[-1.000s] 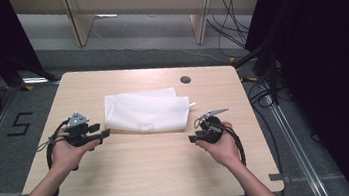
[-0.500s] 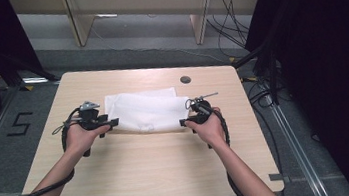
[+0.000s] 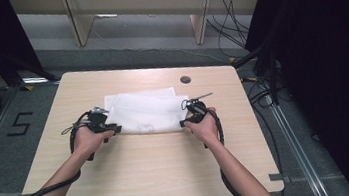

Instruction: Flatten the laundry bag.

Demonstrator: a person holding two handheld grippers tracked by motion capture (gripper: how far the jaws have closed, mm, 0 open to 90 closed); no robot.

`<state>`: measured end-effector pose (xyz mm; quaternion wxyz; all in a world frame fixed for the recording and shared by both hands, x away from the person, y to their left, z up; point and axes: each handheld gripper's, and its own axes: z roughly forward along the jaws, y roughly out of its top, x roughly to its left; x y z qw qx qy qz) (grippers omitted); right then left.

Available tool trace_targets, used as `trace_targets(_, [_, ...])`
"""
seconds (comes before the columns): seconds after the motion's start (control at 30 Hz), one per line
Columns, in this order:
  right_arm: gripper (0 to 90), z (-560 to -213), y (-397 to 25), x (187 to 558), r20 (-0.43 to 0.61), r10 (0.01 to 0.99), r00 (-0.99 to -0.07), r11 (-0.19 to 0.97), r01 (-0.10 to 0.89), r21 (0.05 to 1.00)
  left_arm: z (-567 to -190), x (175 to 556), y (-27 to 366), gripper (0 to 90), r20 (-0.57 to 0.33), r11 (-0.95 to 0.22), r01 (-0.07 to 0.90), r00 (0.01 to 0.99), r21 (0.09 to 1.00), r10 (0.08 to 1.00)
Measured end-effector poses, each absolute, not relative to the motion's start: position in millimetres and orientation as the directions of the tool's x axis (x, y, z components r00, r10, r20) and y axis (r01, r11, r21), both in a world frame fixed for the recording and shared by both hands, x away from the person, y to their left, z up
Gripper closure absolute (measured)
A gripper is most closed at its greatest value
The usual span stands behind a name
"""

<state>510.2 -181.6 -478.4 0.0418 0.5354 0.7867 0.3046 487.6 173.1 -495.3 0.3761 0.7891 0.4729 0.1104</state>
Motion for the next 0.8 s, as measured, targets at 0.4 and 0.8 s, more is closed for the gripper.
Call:
trace_targets(0.4, [84.4, -476.9, -184.8, 497.7, 0.234, 0.852, -0.468, 0.298, 0.802, 0.518, -483.2, 475.7, 172.7, 86.3, -0.205, -0.274, 0.65, 0.561, 0.709, 0.802])
trace_targets(0.8, [85.3, -475.4, -185.7, 495.9, 0.241, 0.843, -0.48, 0.31, 0.801, 0.512, -488.7, 498.6, 189.9, 46.7, -0.21, -0.14, 0.664, 0.418, 0.735, 0.884])
